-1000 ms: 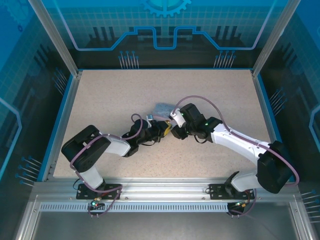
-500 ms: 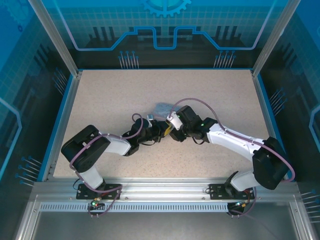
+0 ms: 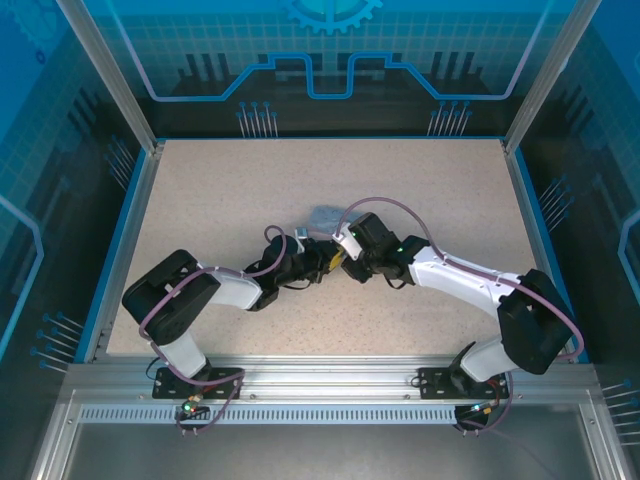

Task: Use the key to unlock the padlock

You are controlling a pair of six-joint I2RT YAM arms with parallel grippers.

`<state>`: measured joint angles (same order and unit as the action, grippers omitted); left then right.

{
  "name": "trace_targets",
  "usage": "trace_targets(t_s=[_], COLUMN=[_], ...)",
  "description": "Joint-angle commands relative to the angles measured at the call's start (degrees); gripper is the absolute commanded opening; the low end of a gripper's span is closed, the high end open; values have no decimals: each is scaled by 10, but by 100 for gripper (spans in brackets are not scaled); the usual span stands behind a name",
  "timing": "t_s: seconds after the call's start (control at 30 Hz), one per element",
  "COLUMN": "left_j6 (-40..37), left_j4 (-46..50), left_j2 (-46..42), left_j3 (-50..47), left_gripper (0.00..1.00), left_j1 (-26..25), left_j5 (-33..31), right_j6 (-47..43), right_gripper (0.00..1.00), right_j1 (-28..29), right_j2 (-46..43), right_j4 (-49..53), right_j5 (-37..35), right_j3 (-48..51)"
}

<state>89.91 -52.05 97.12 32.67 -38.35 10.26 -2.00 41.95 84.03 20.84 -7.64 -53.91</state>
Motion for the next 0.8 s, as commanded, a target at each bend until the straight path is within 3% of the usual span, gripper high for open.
trace_targets(t_s=[0.0, 0.23, 0.4, 0.77], left_j6=[-7, -6, -6, -5], left_j4=[-8, -10, -13, -18], left_j2=[-12, -8, -4, 4], left_j3=[17, 19, 21, 14], left_gripper=[0, 0, 0, 0], left_j1=[3, 3, 3, 3], left_j5=[16, 20, 22, 21], right_j6=[-1, 3, 5, 15], right_gripper=[26, 24, 18, 6], right_j1=[6, 6, 5, 4], right_j2=[13, 27, 27, 20], right_j4=[-19, -28, -29, -22], right_j5=[-6, -6, 3, 74], right_j3=[-15, -24, -32, -35])
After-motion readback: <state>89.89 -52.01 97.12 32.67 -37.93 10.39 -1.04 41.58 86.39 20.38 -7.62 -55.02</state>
